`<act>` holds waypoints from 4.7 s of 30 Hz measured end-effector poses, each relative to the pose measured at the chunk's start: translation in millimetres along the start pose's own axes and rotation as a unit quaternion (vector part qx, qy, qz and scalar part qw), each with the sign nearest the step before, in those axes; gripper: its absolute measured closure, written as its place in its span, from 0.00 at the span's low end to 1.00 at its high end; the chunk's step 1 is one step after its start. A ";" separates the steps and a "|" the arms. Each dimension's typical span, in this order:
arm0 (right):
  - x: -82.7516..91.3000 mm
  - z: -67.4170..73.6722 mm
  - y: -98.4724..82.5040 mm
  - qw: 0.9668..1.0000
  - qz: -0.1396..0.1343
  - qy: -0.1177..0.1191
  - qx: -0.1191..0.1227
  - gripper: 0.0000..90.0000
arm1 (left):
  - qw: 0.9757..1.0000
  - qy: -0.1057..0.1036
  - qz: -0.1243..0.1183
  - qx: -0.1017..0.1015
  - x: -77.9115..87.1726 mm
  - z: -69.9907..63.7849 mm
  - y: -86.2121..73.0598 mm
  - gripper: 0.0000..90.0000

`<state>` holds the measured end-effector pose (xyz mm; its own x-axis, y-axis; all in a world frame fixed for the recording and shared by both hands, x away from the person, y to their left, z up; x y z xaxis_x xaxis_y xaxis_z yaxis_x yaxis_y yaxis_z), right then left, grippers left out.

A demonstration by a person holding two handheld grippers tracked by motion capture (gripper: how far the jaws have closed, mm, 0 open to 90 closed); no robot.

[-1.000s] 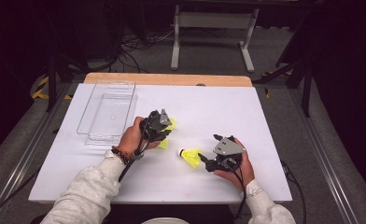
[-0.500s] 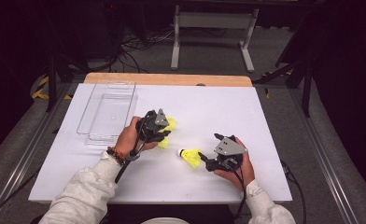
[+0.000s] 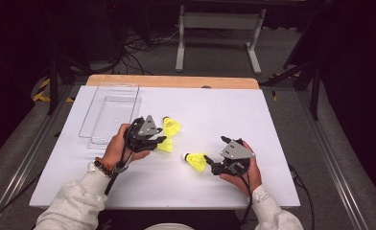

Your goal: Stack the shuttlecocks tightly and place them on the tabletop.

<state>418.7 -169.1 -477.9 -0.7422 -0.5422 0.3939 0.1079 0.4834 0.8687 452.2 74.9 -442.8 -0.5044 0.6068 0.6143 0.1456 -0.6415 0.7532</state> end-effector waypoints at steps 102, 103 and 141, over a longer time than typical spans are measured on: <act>-0.5 57.7 -7.3 0.992 0.063 0.110 0.023 1.00 | 0.983 0.074 -0.137 0.096 109.4 3.4 -158.6 0.07; 0.0 57.1 -6.9 0.992 0.063 0.108 0.025 1.00 | 0.983 0.073 -0.138 0.097 109.4 3.6 -158.4 0.07; -43.8 40.3 28.1 0.991 0.013 0.128 0.017 1.00 | 0.985 0.065 -0.135 0.091 105.8 4.8 -157.9 0.07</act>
<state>427.6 -104.1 -482.8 -0.5462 -0.6840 0.4836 0.0987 0.5207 0.8480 379.9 242.6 -495.7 -0.6484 0.6709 0.3599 0.1360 -0.3631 0.9218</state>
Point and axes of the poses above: each handheld gripper's, and its own axes: x roughly backward along the jaws, y roughly out of its top, z roughly to its left, the point moved 7 cm from there along -x, roughly forward along the jaws, and after that the axes turned 2 degrees about -z, right-handed, at the moved point
